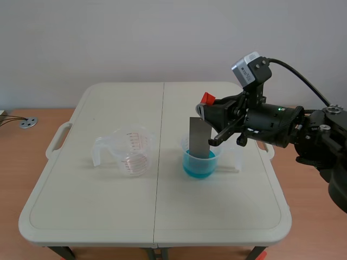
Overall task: Hold the metal plate by the orange handle, dip it into the blue solution, take it out and point at it, then put the plate back in the beaker on the left.
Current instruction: 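Hold the plate still in the solution, then raise the plate and point at it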
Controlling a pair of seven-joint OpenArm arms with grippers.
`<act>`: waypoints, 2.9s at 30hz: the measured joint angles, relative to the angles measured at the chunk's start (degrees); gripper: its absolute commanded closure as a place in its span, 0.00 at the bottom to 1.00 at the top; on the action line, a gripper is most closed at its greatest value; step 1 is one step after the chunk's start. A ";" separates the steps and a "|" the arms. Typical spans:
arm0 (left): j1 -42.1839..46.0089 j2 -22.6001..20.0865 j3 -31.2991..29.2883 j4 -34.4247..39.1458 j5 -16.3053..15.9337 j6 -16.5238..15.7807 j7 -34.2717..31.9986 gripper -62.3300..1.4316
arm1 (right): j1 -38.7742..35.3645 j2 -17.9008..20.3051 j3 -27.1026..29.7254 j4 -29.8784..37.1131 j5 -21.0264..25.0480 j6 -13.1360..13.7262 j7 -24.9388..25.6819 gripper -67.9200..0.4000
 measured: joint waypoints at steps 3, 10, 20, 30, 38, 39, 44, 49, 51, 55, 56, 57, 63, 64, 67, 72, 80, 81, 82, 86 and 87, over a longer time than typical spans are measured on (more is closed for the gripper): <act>0.00 0.00 0.00 0.00 0.00 0.00 0.00 0.95 | 0.00 0.00 0.00 0.00 0.00 0.00 0.00 0.97; 0.00 0.00 0.00 0.00 0.00 0.02 0.00 0.95 | -0.02 0.00 0.00 0.02 -0.04 0.00 0.66 0.97; 0.00 0.00 0.00 0.00 0.00 0.02 0.00 0.95 | -0.20 0.02 -0.02 1.49 -0.87 0.00 -0.11 0.97; 0.00 0.00 0.00 0.00 0.00 0.02 0.02 0.95 | -0.68 2.27 -0.02 5.40 -1.49 0.02 0.07 0.97; 0.00 0.00 0.00 0.02 0.00 0.00 1.05 0.95 | -0.68 3.74 -0.02 9.46 -1.46 0.02 0.63 0.97; 0.00 0.02 0.00 0.02 0.00 0.00 1.05 0.95 | -0.68 3.87 -0.02 9.97 -1.49 0.02 0.63 0.97; -0.02 0.00 0.00 0.04 0.00 0.02 0.90 0.95 | -1.81 4.02 2.10 13.25 -1.49 0.02 0.63 0.97; -0.09 0.00 -1.09 1.27 -0.04 0.02 -0.46 0.95 | -3.23 4.04 3.80 17.64 -1.49 0.02 0.52 0.97; -0.74 0.00 -1.49 2.12 -0.04 0.02 -0.44 0.95 | -3.37 4.04 3.82 18.99 -1.49 0.04 -0.15 0.97; -2.86 -0.02 -2.49 4.96 -0.02 0.00 -0.28 0.95 | -3.37 4.37 3.82 21.22 -1.49 0.09 -0.35 0.97; -3.43 -0.11 -3.13 5.90 -0.04 0.00 -0.26 0.95 | -3.37 4.52 3.82 21.79 -1.49 0.07 -0.31 0.97; -3.91 -0.42 -3.72 6.84 -0.04 0.00 -0.26 0.95 | -3.37 4.66 3.82 22.25 -1.49 0.09 -0.33 0.97; -6.91 -4.96 -4.59 12.63 -0.13 0.00 -0.24 0.95 | -3.37 4.63 4.31 24.22 -1.49 0.26 -0.48 0.97; -7.61 -5.68 -4.57 13.38 -0.94 -0.15 -0.24 0.95 | -3.37 4.66 4.57 24.52 -1.49 0.26 -0.48 0.97; -10.73 -7.72 -4.57 14.43 -3.82 -0.17 -0.22 0.95 | -3.37 4.63 4.90 25.31 -1.49 0.26 -0.50 0.97; -17.81 -9.99 -4.57 14.43 -7.52 -0.20 0.87 0.95 | -3.37 4.63 4.92 26.21 -1.27 0.26 -2.32 0.97; -32.68 -10.32 -0.22 14.36 -7.50 -4.26 5.25 0.95 | -3.37 4.63 4.92 28.39 2.34 0.26 -6.36 0.97; -35.08 -10.32 1.27 14.36 -7.48 -4.24 6.12 0.95 | -3.37 4.63 4.92 28.61 3.19 0.26 -6.95 0.97; -37.53 -10.32 2.89 14.36 -7.48 -4.24 6.93 0.95 | -3.37 4.63 4.92 28.79 4.04 0.26 -7.32 0.97; -47.82 -10.29 11.30 14.19 -7.45 -4.28 10.19 0.95 | -3.37 4.63 4.92 29.49 6.21 0.26 -9.49 0.97; -50.38 -10.25 13.73 13.88 -7.45 -4.28 10.62 0.95 | -3.37 4.63 4.92 29.49 6.84 0.24 -9.77 0.97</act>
